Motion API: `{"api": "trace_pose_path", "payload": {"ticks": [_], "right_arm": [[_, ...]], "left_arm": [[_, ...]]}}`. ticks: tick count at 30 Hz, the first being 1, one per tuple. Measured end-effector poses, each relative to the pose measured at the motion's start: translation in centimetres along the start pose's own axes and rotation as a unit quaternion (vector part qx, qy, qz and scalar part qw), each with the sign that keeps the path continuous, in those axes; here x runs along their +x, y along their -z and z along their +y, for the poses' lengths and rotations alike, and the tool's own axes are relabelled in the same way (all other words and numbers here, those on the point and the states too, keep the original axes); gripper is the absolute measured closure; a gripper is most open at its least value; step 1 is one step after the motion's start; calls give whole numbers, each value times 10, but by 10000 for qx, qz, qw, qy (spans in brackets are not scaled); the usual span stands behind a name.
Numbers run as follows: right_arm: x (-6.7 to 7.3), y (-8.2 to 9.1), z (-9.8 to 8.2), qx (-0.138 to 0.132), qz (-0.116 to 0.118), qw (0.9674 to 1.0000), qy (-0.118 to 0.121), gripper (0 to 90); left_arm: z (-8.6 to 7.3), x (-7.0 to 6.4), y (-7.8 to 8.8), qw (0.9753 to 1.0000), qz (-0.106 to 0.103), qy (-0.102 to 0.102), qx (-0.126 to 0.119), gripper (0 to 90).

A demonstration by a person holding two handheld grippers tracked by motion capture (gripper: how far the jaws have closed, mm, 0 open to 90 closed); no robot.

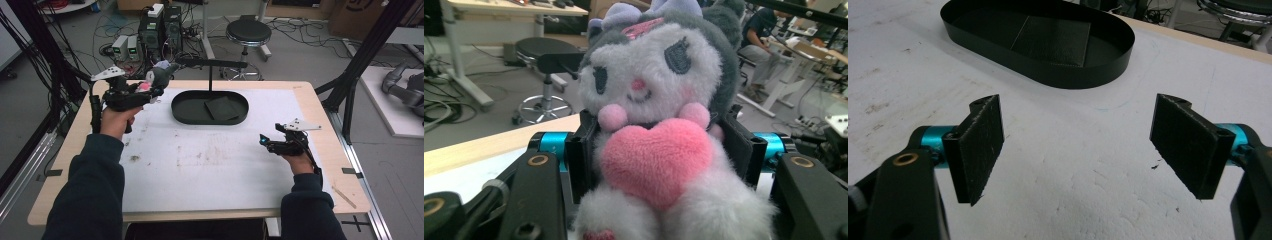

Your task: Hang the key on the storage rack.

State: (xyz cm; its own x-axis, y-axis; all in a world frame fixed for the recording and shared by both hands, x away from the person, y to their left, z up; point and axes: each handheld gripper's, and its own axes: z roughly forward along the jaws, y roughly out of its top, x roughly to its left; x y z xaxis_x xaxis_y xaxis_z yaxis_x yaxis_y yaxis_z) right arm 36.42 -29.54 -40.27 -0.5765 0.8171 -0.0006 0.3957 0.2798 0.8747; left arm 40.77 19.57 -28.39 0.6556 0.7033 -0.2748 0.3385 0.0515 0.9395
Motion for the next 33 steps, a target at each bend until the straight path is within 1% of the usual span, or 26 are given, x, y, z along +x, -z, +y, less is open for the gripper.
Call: {"api": "trace_pose_path", "payload": {"ticks": [1,4,10,15,17,22,25,26,30,33], "right_arm": [[0,0,0,4,2,10000,-7,219],[0,1,0,-14,18,10000,-9,219],[0,1,0,-30,41,10000,-60,219],[-2,1,0,-29,56,9999,-82,219],[-2,1,0,-36,62,9999,-71,219],[-3,3,0,-61,70,9999,-88,219],[-3,3,0,-71,66,9999,-123,219],[-4,3,0,-84,70,9999,-116,219],[-3,4,0,-67,73,9999,-128,219],[-3,4,-1,-69,68,9999,-121,219]], "left_arm": [[1,1,-4,10000,-29,78,-19,431],[0,7,-17,9998,-26,218,36,431],[-7,17,-40,9992,62,332,233,431],[-10,23,-55,9986,139,420,292,431],[-12,26,-60,9984,202,426,326,431],[-16,31,-68,9975,303,480,412,431],[-19,33,-72,9972,351,459,481,431],[-19,33,-72,9971,361,449,490,430],[-21,36,-75,9965,434,512,498,430],[-24,38,-75,9962,444,527,538,430]]}}
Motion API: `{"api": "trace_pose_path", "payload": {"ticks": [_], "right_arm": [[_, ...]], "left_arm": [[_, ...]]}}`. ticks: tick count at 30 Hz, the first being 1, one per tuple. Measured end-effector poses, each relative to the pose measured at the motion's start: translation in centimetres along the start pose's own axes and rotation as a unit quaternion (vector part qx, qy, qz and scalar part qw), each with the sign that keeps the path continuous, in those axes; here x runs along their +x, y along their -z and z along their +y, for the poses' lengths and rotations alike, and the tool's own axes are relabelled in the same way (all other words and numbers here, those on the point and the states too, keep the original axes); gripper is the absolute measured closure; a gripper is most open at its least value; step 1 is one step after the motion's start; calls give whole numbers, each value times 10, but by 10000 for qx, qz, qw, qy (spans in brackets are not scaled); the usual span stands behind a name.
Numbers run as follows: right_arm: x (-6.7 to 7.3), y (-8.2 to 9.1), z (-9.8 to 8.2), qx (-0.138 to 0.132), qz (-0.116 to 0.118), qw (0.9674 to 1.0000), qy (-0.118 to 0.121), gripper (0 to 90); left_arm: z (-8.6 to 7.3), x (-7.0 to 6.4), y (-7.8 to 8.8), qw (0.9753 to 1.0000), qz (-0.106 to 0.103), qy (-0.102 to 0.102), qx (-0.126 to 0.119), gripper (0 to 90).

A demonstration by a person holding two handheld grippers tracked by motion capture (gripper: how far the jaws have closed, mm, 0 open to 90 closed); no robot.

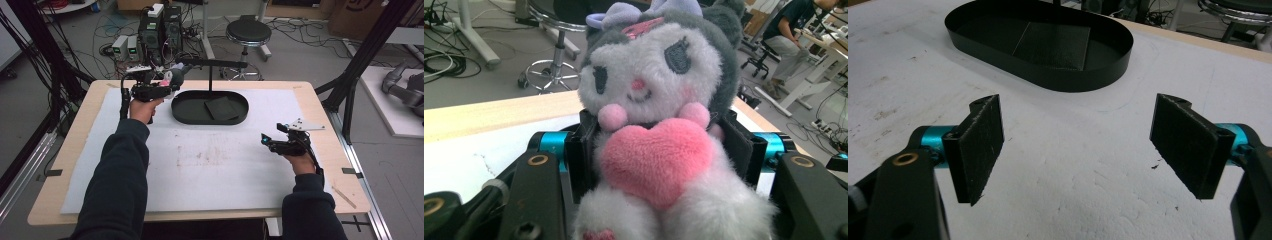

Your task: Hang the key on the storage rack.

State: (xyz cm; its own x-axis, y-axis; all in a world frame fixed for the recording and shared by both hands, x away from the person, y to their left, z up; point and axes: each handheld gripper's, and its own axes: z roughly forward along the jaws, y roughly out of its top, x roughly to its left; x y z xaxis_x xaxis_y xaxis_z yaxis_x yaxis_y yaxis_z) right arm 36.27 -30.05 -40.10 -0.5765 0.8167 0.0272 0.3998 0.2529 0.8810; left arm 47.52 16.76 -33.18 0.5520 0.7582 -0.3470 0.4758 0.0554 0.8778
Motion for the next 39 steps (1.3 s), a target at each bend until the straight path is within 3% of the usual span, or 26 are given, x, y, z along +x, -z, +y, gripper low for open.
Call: {"api": "trace_pose_path", "payload": {"ticks": [3,8,12,16,30,39], "right_arm": [[0,0,0,11,2,10000,-20,219],[0,0,0,20,1,10000,-20,219],[0,0,0,19,1,10000,-32,219],[0,0,0,30,4,10000,-33,219],[-1,0,-1,26,15,10000,-51,219],[-4,2,-3,33,-1,10000,-91,219]], "left_arm": [[-3,1,0,10000,-7,-21,7,430],[-6,-2,-3,9996,87,-238,156,430],[-6,-1,-4,9996,117,-224,119,431],[-8,-2,-7,9991,160,-325,219,431],[-9,-6,-27,9981,272,-380,406,431],[-15,4,-46,9955,748,-203,547,429]]}}
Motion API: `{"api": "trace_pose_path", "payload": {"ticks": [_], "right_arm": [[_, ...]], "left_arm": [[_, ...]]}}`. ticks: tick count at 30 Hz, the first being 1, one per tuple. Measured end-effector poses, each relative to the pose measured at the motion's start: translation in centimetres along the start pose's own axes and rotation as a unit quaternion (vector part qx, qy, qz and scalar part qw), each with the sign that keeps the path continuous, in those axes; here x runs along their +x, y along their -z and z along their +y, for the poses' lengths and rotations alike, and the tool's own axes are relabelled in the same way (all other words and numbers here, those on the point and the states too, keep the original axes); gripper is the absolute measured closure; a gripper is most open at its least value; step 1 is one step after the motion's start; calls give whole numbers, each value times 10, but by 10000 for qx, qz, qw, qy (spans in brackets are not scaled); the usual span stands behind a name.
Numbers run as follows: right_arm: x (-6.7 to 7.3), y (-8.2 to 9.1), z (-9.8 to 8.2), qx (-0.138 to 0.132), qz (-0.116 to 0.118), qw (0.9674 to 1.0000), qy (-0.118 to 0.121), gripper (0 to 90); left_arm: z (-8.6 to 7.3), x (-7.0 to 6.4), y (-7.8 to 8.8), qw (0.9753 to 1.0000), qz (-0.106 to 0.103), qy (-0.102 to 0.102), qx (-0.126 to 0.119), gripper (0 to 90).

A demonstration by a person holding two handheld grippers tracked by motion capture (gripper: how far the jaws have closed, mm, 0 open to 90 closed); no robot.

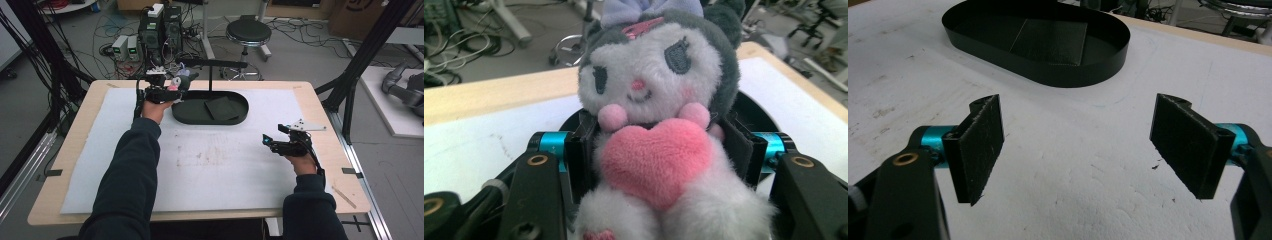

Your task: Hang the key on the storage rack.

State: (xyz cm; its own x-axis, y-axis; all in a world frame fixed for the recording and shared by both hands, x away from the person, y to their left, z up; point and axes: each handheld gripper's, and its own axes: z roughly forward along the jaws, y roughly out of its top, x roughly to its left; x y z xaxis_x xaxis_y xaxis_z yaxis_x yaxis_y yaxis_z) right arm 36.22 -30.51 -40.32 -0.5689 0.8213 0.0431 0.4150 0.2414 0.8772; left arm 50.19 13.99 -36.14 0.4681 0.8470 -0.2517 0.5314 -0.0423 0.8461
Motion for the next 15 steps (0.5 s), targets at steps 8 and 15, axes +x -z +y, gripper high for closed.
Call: {"api": "trace_pose_path", "payload": {"ticks": [8,15], "right_arm": [[-2,0,-1,22,-5,10000,20,219],[0,0,0,4,-5,10000,28,219]], "left_arm": [[-8,5,-15,9993,257,194,166,368],[-13,3,-17,9993,275,147,215,344]]}}
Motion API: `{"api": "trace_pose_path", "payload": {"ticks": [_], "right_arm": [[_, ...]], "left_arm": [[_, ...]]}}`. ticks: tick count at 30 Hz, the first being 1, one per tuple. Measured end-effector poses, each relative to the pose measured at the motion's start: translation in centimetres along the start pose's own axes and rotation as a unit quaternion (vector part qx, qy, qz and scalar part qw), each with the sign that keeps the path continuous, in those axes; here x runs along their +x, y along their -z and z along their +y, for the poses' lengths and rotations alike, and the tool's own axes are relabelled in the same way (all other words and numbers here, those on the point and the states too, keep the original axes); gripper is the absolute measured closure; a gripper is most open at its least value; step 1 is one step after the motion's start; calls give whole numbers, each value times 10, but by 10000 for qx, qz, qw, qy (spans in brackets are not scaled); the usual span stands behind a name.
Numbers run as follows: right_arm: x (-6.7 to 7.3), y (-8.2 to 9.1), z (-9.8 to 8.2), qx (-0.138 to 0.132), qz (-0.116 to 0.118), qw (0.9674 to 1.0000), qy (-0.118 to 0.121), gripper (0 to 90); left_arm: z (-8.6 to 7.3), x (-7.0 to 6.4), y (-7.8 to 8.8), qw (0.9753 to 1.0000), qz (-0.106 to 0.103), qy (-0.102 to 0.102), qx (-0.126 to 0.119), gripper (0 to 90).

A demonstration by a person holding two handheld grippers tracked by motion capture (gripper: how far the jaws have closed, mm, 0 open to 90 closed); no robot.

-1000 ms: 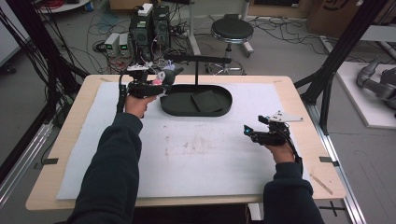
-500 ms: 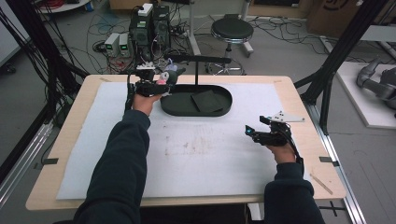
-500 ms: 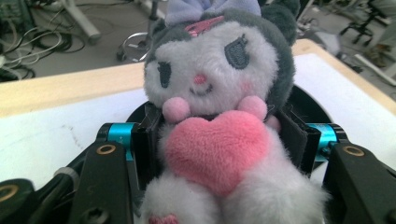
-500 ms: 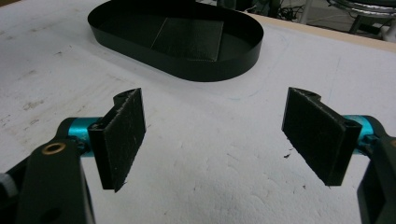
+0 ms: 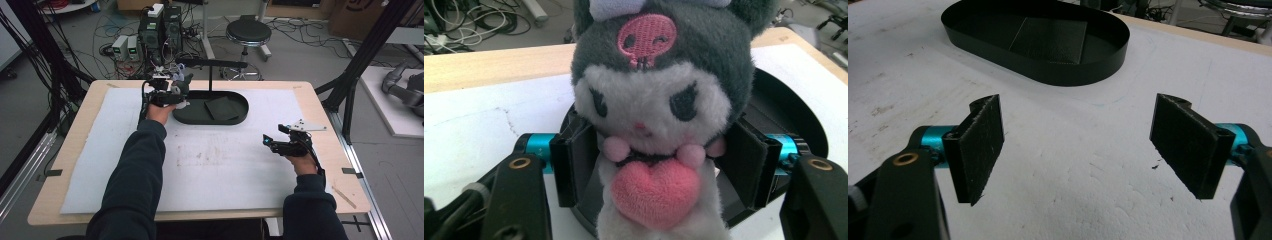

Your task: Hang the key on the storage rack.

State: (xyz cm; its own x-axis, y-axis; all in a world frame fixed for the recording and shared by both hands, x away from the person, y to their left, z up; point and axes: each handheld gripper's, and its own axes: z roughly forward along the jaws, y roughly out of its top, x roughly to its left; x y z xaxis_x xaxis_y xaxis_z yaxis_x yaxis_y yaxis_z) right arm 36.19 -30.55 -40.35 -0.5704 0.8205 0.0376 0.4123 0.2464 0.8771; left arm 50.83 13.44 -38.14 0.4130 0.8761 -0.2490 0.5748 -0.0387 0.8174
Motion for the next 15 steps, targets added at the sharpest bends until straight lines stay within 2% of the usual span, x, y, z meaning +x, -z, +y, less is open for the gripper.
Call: {"api": "trace_pose_path", "payload": {"ticks": [4,10,15], "right_arm": [[1,0,0,-10,1,10000,47,227],[1,0,0,-25,7,10000,62,228],[1,0,1,-39,21,10000,82,228]], "left_arm": [[-3,3,0,10000,-18,17,8,286],[-3,3,2,10000,-8,30,-54,276],[-8,4,12,9999,-104,47,-97,269]]}}
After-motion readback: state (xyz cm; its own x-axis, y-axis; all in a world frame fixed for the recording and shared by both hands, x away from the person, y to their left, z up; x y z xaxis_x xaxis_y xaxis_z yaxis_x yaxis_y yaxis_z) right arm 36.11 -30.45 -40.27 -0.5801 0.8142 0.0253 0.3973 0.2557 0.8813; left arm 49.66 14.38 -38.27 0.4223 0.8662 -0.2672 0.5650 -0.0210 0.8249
